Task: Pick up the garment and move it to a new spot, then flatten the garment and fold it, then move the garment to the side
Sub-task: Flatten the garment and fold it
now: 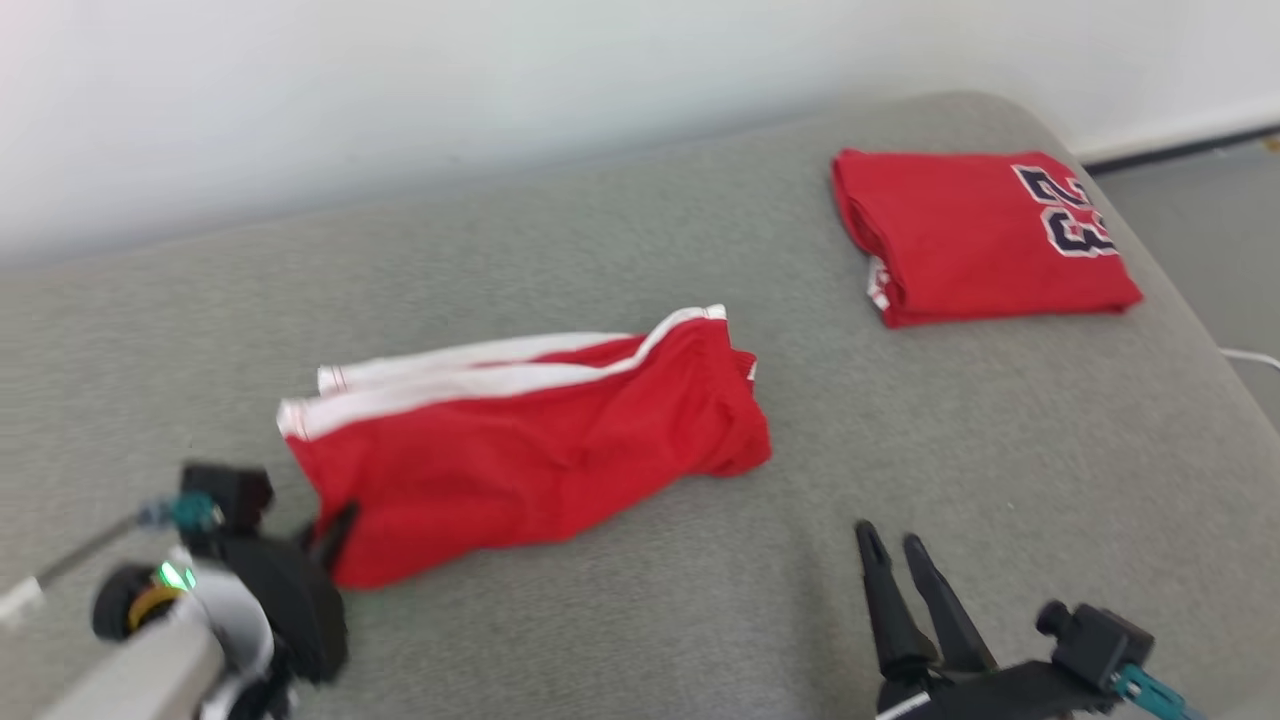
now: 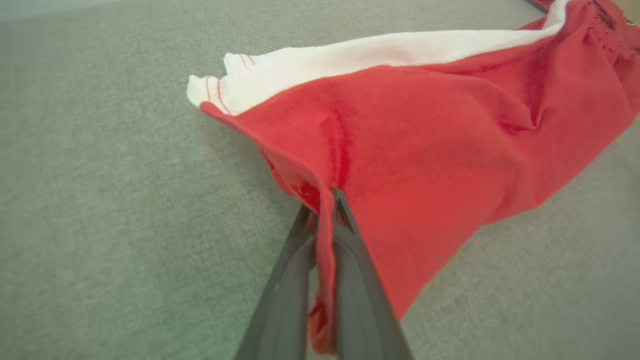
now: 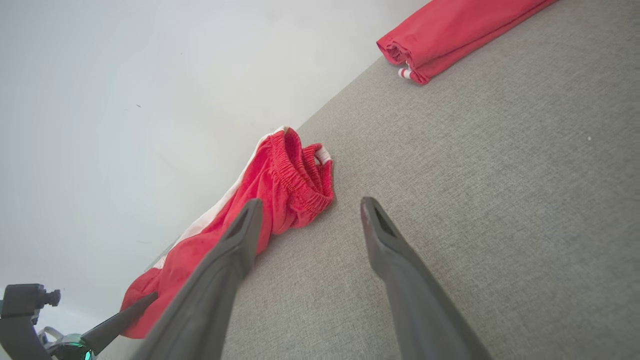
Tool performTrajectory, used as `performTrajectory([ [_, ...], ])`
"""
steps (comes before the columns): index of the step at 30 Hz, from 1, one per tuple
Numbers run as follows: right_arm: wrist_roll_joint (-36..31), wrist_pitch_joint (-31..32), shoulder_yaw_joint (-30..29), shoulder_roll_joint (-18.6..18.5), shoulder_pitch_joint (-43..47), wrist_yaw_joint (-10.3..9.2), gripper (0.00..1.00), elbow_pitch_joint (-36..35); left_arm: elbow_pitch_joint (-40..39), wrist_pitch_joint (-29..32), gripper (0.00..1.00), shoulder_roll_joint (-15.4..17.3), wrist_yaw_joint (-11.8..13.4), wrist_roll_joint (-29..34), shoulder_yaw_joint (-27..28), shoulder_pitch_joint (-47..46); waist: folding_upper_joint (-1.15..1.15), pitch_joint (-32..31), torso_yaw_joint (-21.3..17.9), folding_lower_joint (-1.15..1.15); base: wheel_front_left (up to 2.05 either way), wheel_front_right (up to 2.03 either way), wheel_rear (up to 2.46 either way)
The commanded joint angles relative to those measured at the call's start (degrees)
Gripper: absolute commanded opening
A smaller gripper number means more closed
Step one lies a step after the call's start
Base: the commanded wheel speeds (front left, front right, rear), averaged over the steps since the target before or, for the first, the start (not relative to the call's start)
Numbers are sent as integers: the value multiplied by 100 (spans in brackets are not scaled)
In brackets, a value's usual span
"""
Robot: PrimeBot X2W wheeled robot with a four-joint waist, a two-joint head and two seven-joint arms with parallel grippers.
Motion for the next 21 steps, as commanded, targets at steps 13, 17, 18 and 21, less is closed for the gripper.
performTrajectory([
  [13, -470, 250, -481, 1, 388, 1, 100, -339, -689, -1328, 100, -219, 692, 311, 286, 865, 0, -362, 651, 1, 0, 0, 0],
  [17, -736, 190, -583, 0, 375, 1, 100, -484, -881, -1438, 100, -322, 889, 703, 837, 1010, 0, -415, 764, 1, 0, 0, 0],
  [18, -786, 184, -615, 0, 379, 1, 100, -514, -1011, -1441, 100, -365, 947, 877, 1092, 1075, 0, -432, 800, 1, 0, 0, 0],
  [21, -948, 130, -716, 0, 394, 1, 100, -595, -1452, -1434, 100, -520, 1047, 1398, 1916, 1497, 0, -485, 894, 1, 0, 0, 0],
])
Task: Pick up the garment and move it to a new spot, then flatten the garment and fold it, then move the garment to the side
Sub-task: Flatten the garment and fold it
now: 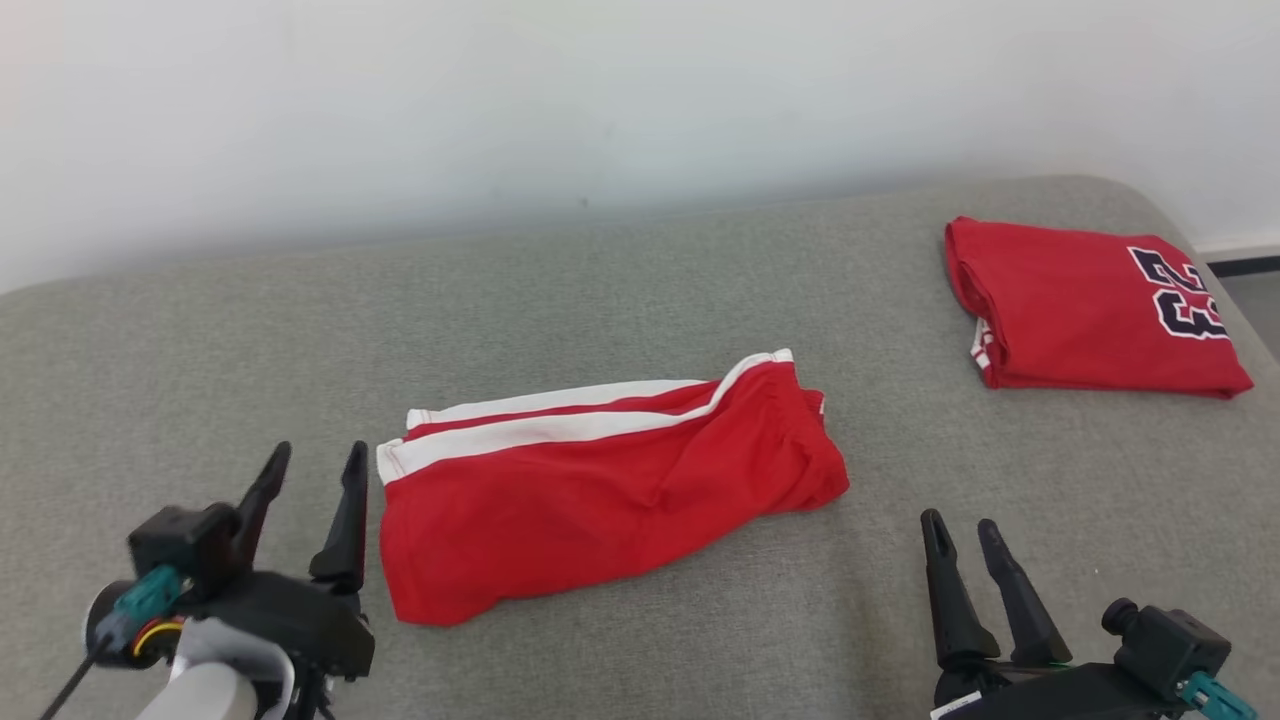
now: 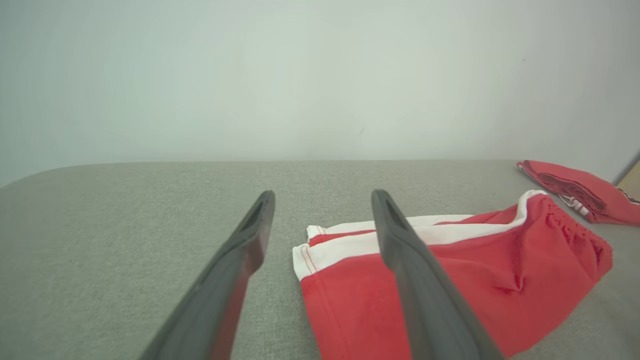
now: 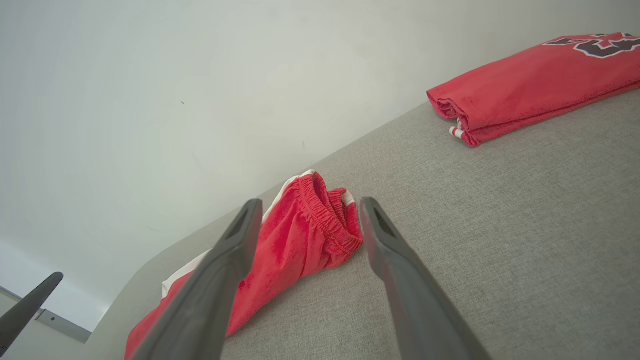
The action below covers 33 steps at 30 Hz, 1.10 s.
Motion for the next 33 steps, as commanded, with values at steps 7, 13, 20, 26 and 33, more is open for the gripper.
performTrajectory([
  [7, -486, -154, -231, 0, 89, 1, 100, -142, -1082, -14, 100, -541, -22, 1515, 1808, 1195, -1, -198, 257, 0, 0, 0, 0],
  [13, -728, -219, -326, -2, 155, 1, 100, -147, -1676, -14, 100, -944, -165, 2269, 2719, 1758, -1, -244, 337, 0, 0, 0, 0],
  [20, -1025, -302, -377, -1, 213, 1, 100, 22, -2114, -14, 100, -1489, -389, 3086, 3321, 2683, -1, -252, 435, 0, 0, 0, 0],
  [26, -1285, -150, -400, -43, -236, 1, 100, 280, -2181, -15, 100, -1919, -672, 3409, 3783, 2945, -1, -139, 634, 0, 0, 0, 0],
  [33, -1661, 343, -485, -117, -1208, 1, 100, 1002, -2083, -16, 100, -2215, -982, 3658, 3985, 2705, -1, -35, 872, 0, 0, 0, 0],
])
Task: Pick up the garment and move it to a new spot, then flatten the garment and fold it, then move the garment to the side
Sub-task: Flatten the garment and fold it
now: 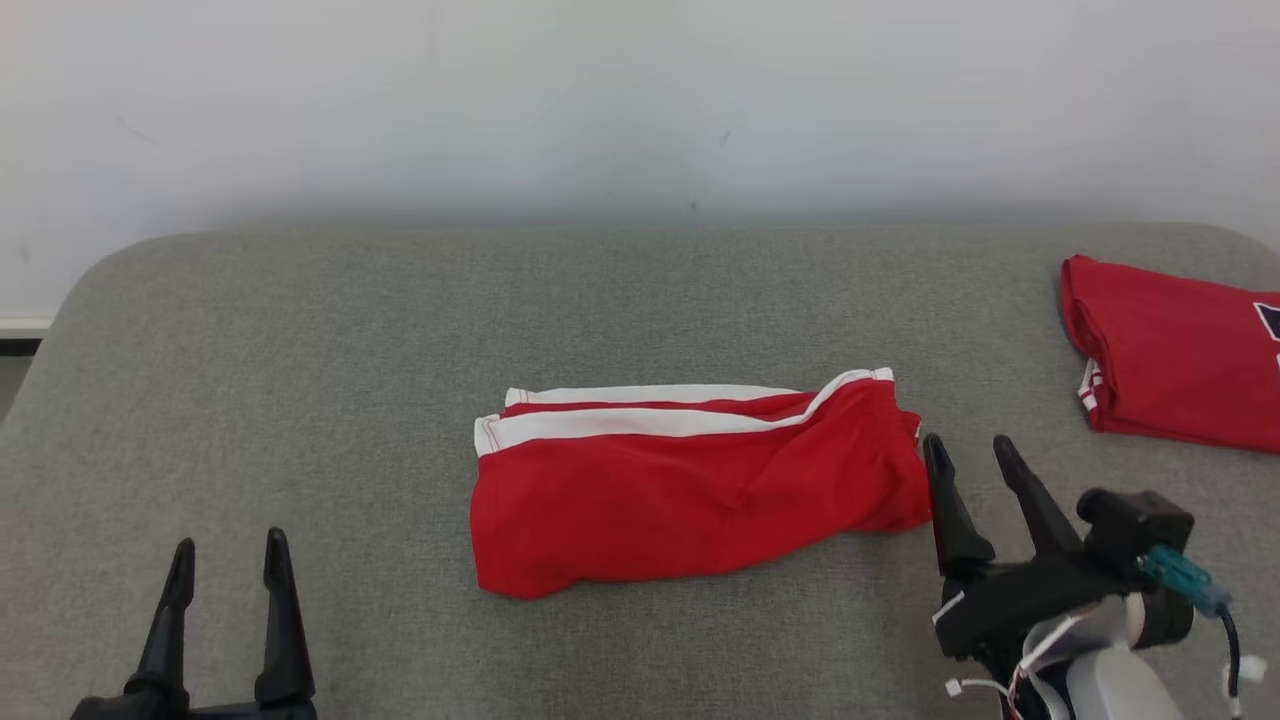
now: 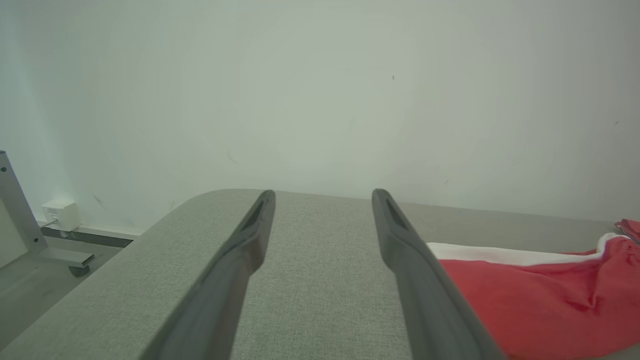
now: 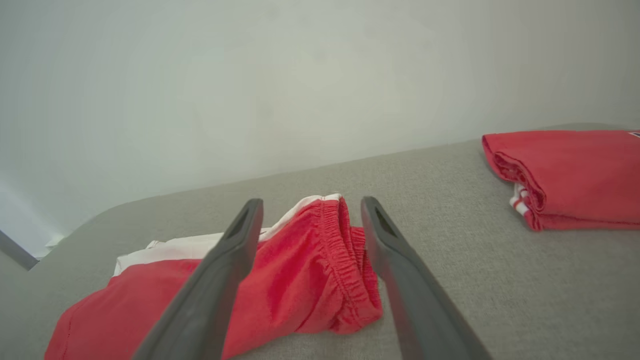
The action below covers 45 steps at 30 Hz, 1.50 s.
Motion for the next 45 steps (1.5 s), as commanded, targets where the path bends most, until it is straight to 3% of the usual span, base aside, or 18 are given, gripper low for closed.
performTrajectory([
  [1, -98, 73, -11, -43, -209, -1, 100, 161, 20, -15, 100, -58, -56, 62, 38, -77, 0, 79, 108, 0, 0, 0, 0],
  [10, -586, 397, -223, -248, -1296, 0, 100, 1725, 109, -15, 100, -324, -284, 277, 41, -324, 0, 370, 452, 0, 0, 0, 0],
  [18, -716, 230, -389, -333, -1932, 0, 100, 3026, 257, -16, 100, -416, -382, 324, 110, -578, 0, 640, 657, 0, 0, 0, 0],
  [32, -768, 40, -850, -243, -2289, -1, 100, 4475, 428, -16, 100, -471, -493, 411, 64, -667, 0, 655, 810, 0, 0, 0, 0],
  [33, -719, 12, -841, -206, -2337, -1, 83, 4538, 442, -16, 100, -472, -484, 414, 67, -690, 0, 657, 820, 0, 0, 0, 0],
  [34, -666, -37, -829, -173, -2381, 0, 8, 4576, 454, -16, 100, -474, -488, 419, 68, -705, 0, 654, 827, 0, 0, 0, 0],
  [35, -643, -69, -798, -166, -2408, 0, 0, 4630, 470, -16, 100, -475, -486, 427, 68, -710, 0, 642, 828, 0, 0, 0, 0],
  [45, -398, -260, -398, -784, -2433, -1, 0, 4838, 602, -16, 100, -481, -528, 433, 76, -429, 0, 228, 580, 0, 0, 0, 0],
])
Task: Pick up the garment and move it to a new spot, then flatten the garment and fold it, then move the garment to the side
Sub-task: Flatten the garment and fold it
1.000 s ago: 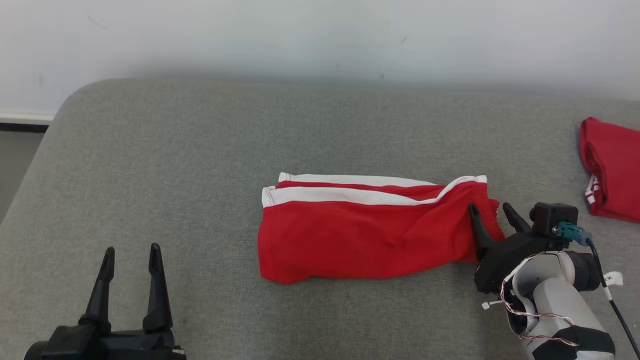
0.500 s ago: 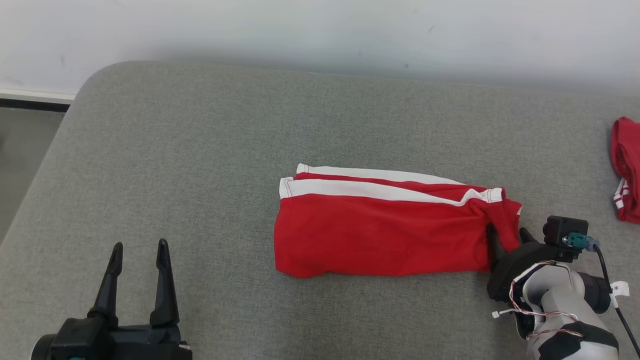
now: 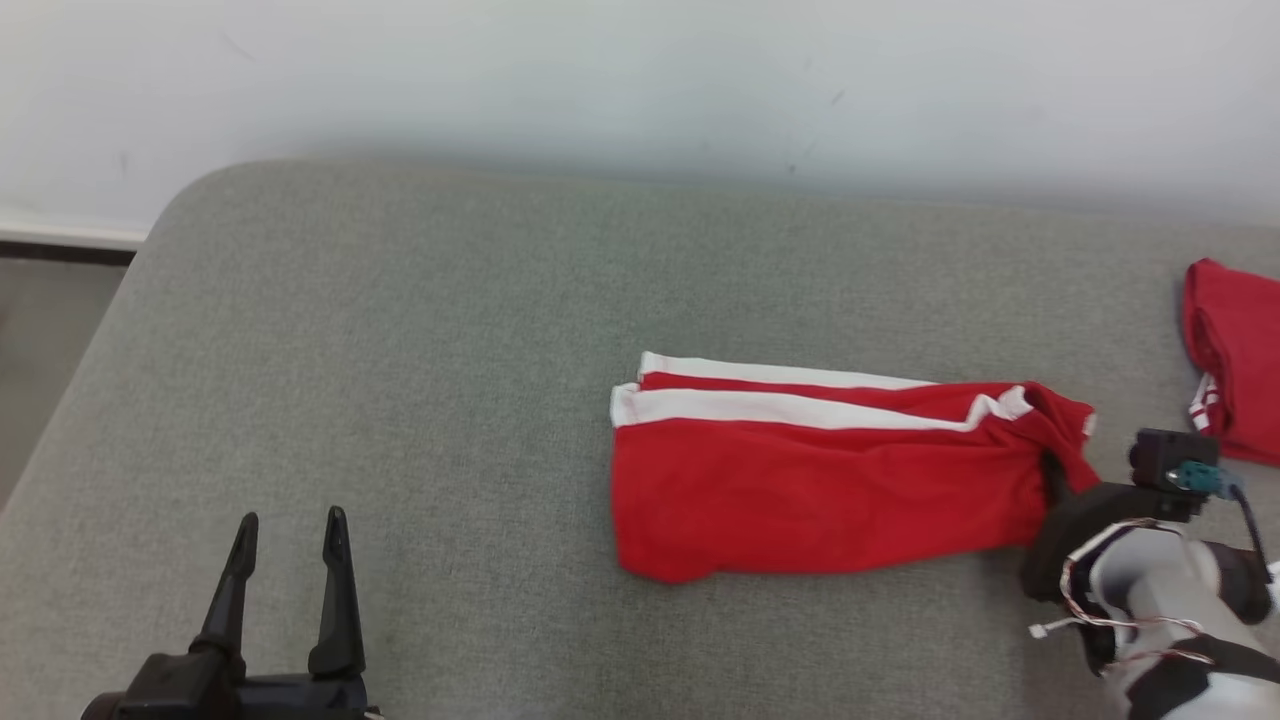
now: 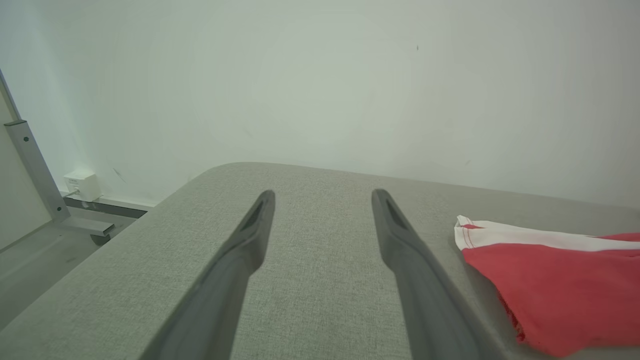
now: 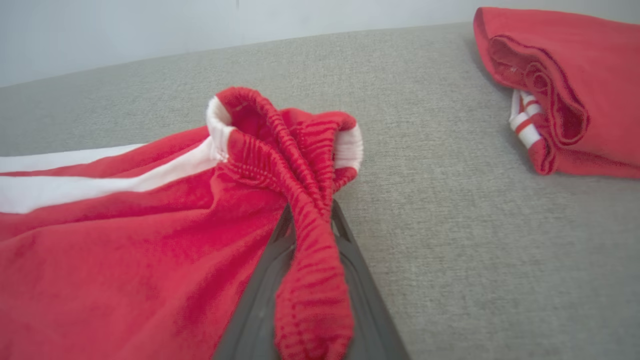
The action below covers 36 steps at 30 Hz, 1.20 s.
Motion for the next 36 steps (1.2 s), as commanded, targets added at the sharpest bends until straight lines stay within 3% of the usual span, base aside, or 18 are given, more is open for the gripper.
performTrajectory([
  [1, 95, 0, 125, -207, 133, -1, 0, -33, 16, -16, 100, -12, -30, 3, -7, 110, -1, -198, -146, -1, 0, 0, 0],
  [8, 617, 353, 672, -785, 469, -1, 0, -467, 7, -17, 100, -16, -40, -31, -30, 284, -1, -386, -300, -1, 0, 0, 0],
  [14, 1540, 1184, 1080, -822, 620, -1, 0, -1278, 11, -16, 100, -16, -35, -66, 9, 427, -1, -471, -487, -1, 0, 0, 0],
  [23, 3013, 2446, 1168, -555, 826, -1, 0, -2659, 71, -16, 100, -17, -18, -106, -29, 454, -1, -582, -576, -1, 0, 0, 0],
  [27, 3506, 2922, 932, -227, 810, -1, 0, -2964, 97, -16, 100, -17, -10, -165, -90, 391, -1, -571, -525, -1, 0, 0, 0],
  [36, 3330, 3203, 349, 600, 415, -1, 0, -2685, 163, -17, 100, -17, 101, -302, -392, 154, -1, -374, -185, -1, 0, 0, 0],
])
